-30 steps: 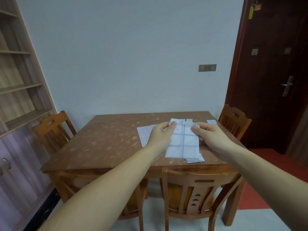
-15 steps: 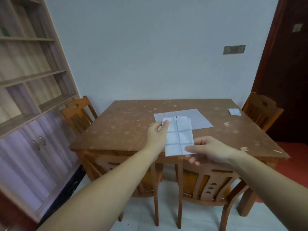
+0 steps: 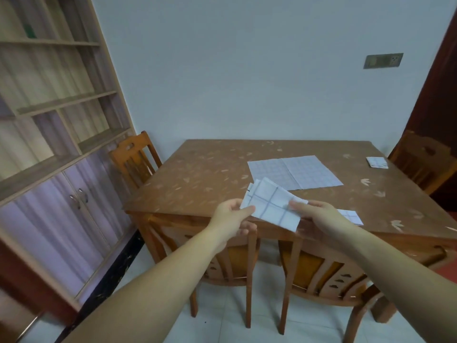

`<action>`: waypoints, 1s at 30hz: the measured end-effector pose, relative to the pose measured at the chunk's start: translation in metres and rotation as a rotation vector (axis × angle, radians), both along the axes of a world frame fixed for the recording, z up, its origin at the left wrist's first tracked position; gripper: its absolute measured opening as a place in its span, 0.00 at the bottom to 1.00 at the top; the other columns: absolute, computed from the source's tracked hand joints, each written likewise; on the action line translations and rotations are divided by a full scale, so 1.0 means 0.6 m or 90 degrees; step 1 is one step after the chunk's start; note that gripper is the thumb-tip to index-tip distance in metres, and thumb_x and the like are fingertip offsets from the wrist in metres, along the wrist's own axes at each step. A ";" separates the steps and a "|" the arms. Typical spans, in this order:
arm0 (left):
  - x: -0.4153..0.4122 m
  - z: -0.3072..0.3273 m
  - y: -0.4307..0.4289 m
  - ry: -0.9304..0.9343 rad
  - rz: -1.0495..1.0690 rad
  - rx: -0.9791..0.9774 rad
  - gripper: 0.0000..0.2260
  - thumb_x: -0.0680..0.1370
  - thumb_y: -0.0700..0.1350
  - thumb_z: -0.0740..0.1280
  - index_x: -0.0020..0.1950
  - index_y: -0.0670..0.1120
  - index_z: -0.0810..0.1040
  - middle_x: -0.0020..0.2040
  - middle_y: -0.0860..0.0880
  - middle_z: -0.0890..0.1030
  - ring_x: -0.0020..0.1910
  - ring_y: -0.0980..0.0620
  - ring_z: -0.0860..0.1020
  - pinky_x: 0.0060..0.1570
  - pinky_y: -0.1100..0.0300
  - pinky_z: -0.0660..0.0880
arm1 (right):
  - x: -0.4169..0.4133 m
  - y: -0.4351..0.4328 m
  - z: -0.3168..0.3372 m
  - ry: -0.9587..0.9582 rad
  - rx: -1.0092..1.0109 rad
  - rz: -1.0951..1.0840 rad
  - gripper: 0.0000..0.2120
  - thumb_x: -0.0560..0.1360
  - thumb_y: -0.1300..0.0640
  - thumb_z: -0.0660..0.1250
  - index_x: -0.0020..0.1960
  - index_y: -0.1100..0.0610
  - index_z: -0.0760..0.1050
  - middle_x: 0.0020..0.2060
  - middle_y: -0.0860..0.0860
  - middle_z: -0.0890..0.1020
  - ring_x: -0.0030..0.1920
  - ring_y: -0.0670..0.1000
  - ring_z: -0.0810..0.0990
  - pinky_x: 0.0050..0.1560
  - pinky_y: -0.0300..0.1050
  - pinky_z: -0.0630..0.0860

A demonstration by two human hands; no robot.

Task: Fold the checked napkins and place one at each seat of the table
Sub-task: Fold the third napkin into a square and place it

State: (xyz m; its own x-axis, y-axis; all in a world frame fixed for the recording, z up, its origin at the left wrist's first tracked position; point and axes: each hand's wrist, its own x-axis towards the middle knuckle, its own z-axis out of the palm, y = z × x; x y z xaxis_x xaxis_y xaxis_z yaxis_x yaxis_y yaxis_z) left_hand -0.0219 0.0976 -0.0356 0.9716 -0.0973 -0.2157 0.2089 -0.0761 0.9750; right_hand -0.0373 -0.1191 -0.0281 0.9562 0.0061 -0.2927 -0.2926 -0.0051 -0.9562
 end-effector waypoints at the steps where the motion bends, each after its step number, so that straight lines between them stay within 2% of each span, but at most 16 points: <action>1: 0.004 -0.004 0.014 0.007 0.006 -0.014 0.07 0.79 0.44 0.68 0.56 0.46 0.78 0.45 0.47 0.85 0.32 0.53 0.82 0.31 0.63 0.75 | 0.003 0.019 -0.005 0.026 0.002 0.025 0.15 0.74 0.54 0.73 0.60 0.56 0.78 0.52 0.57 0.85 0.52 0.57 0.84 0.40 0.45 0.80; 5: 0.028 -0.014 0.084 0.031 -0.006 -0.040 0.04 0.79 0.42 0.67 0.53 0.44 0.77 0.45 0.47 0.84 0.34 0.51 0.83 0.32 0.62 0.77 | 0.024 0.098 -0.020 0.052 0.008 0.023 0.13 0.76 0.61 0.71 0.60 0.56 0.78 0.52 0.58 0.85 0.47 0.55 0.83 0.41 0.46 0.79; 9: 0.062 -0.015 0.159 0.038 -0.056 -0.014 0.02 0.79 0.44 0.67 0.49 0.48 0.79 0.44 0.48 0.83 0.40 0.51 0.82 0.36 0.60 0.78 | 0.046 0.170 -0.017 0.009 -0.090 0.046 0.10 0.76 0.61 0.70 0.57 0.54 0.79 0.49 0.55 0.85 0.44 0.54 0.84 0.47 0.48 0.81; 12: 0.089 -0.014 0.209 0.007 -0.086 0.018 0.03 0.79 0.45 0.68 0.48 0.48 0.80 0.43 0.48 0.83 0.40 0.51 0.81 0.37 0.59 0.79 | 0.060 0.221 -0.008 -0.012 -0.144 0.071 0.07 0.76 0.60 0.71 0.52 0.51 0.80 0.46 0.53 0.86 0.45 0.53 0.85 0.45 0.47 0.83; 14: 0.107 -0.014 0.237 0.001 -0.081 0.004 0.02 0.79 0.45 0.68 0.49 0.48 0.80 0.43 0.49 0.83 0.41 0.52 0.81 0.38 0.59 0.79 | 0.073 0.246 -0.004 -0.017 -0.146 0.079 0.09 0.76 0.58 0.71 0.55 0.53 0.80 0.47 0.54 0.87 0.46 0.55 0.86 0.45 0.48 0.83; 19: 0.152 -0.020 0.284 -0.007 -0.056 0.006 0.08 0.79 0.48 0.67 0.56 0.48 0.80 0.48 0.48 0.83 0.44 0.51 0.81 0.36 0.61 0.77 | 0.105 0.283 0.002 0.010 -0.131 0.071 0.10 0.76 0.57 0.70 0.54 0.63 0.80 0.42 0.55 0.87 0.35 0.51 0.85 0.30 0.37 0.77; 22: 0.179 -0.031 0.292 -0.007 -0.042 0.014 0.12 0.80 0.51 0.66 0.60 0.48 0.78 0.47 0.47 0.83 0.41 0.50 0.82 0.34 0.60 0.77 | 0.136 0.291 -0.008 0.013 -0.133 0.058 0.12 0.77 0.57 0.70 0.55 0.65 0.79 0.41 0.56 0.87 0.30 0.49 0.82 0.26 0.37 0.73; 25: 0.207 -0.043 0.295 0.000 -0.046 0.018 0.11 0.80 0.53 0.64 0.61 0.51 0.75 0.47 0.47 0.84 0.33 0.51 0.82 0.33 0.60 0.77 | 0.181 0.297 -0.025 0.002 -0.143 0.049 0.12 0.78 0.55 0.69 0.55 0.62 0.79 0.42 0.55 0.87 0.31 0.50 0.82 0.28 0.37 0.74; 30: 0.283 -0.067 0.309 0.044 -0.007 0.027 0.11 0.80 0.47 0.66 0.63 0.50 0.74 0.46 0.47 0.83 0.32 0.53 0.81 0.35 0.61 0.78 | 0.288 0.306 -0.061 -0.009 -0.135 0.052 0.12 0.77 0.54 0.69 0.52 0.63 0.79 0.42 0.59 0.85 0.31 0.51 0.82 0.31 0.40 0.77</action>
State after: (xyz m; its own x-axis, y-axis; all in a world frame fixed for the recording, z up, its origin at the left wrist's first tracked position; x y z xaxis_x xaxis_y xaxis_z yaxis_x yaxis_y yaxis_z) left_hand 0.1481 0.2832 -0.0758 0.9532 -0.0966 -0.2864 0.2745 -0.1197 0.9541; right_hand 0.1354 0.0644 -0.0646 0.9591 0.0242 -0.2819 -0.2691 -0.2296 -0.9353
